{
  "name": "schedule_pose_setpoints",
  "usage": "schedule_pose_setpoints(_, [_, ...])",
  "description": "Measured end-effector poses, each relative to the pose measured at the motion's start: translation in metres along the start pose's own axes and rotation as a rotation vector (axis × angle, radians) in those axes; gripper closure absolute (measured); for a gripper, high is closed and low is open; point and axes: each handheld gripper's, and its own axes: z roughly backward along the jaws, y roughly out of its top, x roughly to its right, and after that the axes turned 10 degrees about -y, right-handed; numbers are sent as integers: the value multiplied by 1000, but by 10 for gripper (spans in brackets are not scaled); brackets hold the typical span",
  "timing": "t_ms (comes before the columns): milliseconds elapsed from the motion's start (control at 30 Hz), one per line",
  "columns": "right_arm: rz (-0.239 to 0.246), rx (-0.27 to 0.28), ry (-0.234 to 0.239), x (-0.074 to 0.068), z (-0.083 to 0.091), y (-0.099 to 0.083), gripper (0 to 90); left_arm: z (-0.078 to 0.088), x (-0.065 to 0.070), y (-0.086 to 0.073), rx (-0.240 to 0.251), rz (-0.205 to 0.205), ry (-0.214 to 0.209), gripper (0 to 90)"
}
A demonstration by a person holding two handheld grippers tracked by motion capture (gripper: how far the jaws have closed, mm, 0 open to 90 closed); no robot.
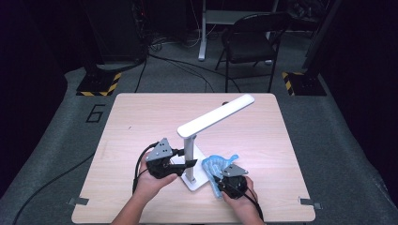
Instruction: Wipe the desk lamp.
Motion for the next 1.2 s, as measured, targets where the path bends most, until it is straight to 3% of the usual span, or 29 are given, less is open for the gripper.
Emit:
schedule_pose_setpoints(200, [-55,3,9,17,6,-2,662,-1,1,1,-4,0,-22,520])
schedule_pose_setpoints(233, [-79,6,13,17,8,-2,661,-2,2,1,0,-1,-22,519])
schedule_pose_setpoints(333, [-85,32,17,18,11,0,657,-5,5,3,-22,-16,-45,519])
schedule_pose_setpoints(500, [-75,66,32,12,16,3,655,-15,15,6,-27,-26,-119,518])
schedule_pose_setpoints(667, [-46,79,65,2,16,5,649,-22,20,5,-22,-60,-226,516])
schedule_pose_setpoints(733, [-35,85,75,-2,16,5,646,-23,21,5,-19,-65,-244,515])
schedule_pose_setpoints(867, [21,78,68,-11,11,6,643,-22,20,6,-29,-71,-242,514])
schedule_pose_setpoints(900, [15,65,64,-12,9,5,644,-22,19,6,-29,-71,-237,514])
schedule_pose_setpoints(1000, [35,63,36,-9,3,4,651,-21,18,6,-31,-80,-190,516])
schedule_pose_setpoints(1200, [-1,52,-17,5,-2,3,656,-19,16,6,-27,-61,-159,513])
